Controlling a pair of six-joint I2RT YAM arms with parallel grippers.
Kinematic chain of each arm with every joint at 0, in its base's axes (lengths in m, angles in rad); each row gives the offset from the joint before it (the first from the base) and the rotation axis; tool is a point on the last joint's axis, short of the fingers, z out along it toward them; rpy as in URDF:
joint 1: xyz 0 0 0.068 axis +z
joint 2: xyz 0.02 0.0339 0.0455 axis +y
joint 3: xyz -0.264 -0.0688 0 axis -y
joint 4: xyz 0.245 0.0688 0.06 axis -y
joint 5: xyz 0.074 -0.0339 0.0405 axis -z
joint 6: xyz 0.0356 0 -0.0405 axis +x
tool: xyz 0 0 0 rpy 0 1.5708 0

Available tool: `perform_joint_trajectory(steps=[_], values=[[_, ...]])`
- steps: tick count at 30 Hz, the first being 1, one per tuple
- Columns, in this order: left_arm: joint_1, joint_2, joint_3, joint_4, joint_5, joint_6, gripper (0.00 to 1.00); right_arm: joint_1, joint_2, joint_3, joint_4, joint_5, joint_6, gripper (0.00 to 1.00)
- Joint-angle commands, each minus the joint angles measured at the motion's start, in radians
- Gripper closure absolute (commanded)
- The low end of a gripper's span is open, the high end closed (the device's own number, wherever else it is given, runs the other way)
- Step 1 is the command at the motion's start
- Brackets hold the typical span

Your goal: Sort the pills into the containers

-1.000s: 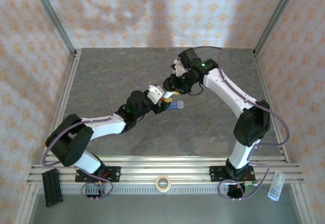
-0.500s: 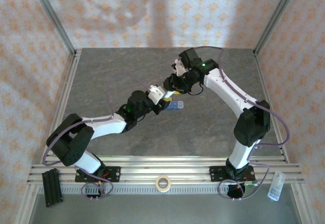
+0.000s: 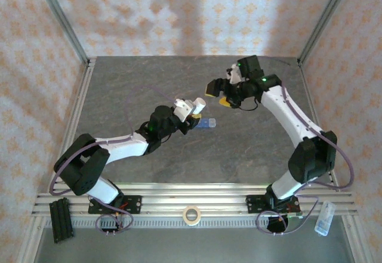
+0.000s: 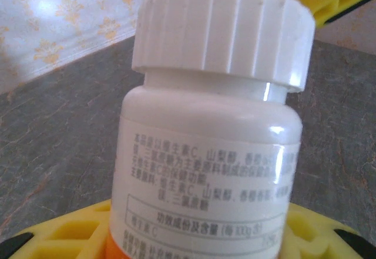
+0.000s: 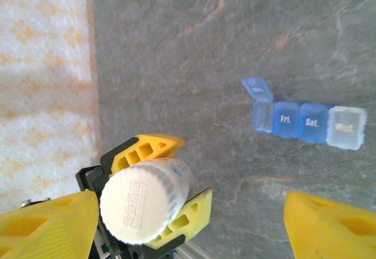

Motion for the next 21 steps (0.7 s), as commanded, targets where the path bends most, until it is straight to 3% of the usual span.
perform_joint_trajectory(steps=[1, 4, 9, 21], values=[[0.001, -0.04, 0.034, -0.037, -0.015, -0.027, 0.9, -0.009, -0.069, -0.051, 0.08, 0.022, 0.079, 0.18], [0.001, -0.046, 0.064, -0.111, 0.001, -0.031, 1.0, -0.01, -0.103, -0.097, 0.136, 0.066, 0.139, 0.19], [0.001, -0.044, 0.133, -0.266, 0.062, -0.011, 1.0, -0.006, -0.149, -0.149, 0.217, 0.125, 0.217, 0.19], [0.001, -0.047, 0.159, -0.294, 0.085, -0.039, 1.0, 0.059, -0.119, -0.159, 0.281, 0.138, 0.262, 0.21]])
